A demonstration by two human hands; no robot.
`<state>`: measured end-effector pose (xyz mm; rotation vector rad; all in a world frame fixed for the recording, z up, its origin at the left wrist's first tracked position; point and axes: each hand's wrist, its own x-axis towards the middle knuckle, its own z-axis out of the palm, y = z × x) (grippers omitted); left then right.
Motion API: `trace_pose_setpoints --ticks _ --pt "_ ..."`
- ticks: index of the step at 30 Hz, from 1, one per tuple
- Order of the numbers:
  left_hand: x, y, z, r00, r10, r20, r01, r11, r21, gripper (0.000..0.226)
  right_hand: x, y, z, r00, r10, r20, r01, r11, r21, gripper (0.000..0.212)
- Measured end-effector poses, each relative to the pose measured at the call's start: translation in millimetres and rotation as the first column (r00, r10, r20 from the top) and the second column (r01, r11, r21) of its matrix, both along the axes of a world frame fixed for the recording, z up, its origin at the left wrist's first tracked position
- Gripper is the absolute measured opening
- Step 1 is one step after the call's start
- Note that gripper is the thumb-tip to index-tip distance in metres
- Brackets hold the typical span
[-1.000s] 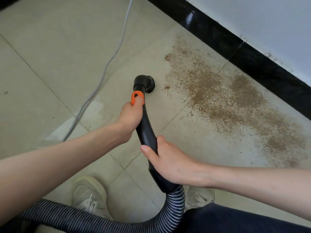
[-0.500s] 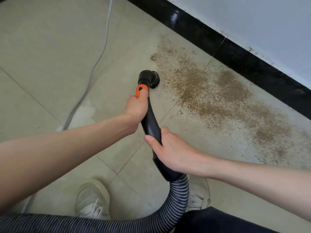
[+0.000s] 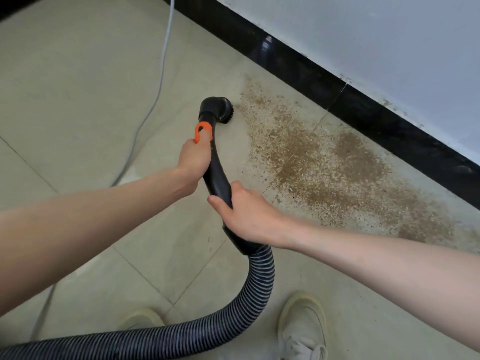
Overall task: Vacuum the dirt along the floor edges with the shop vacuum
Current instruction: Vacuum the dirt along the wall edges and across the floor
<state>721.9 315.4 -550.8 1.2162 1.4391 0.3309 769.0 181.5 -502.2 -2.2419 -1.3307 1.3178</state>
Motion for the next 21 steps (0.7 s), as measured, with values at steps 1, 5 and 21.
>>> trace_pose_setpoints --ticks 1,5,21 --pt "-3 2 -5 1.000 -0.002 0.001 0.002 1.000 0.000 0.041 -1 1 -2 1.000 0.020 0.018 -0.020 1.000 -0.007 0.038" --pt "4 6 -9 1.000 0.007 0.027 -0.007 1.000 0.008 0.041 6 7 -8 0.998 0.025 0.049 -0.024 0.999 -0.024 0.038" --pt "33 -6 -13 0.993 -0.105 0.053 0.102 0.994 0.042 0.037 20 -9 -10 0.996 -0.087 0.009 0.087 0.996 -0.031 0.038"
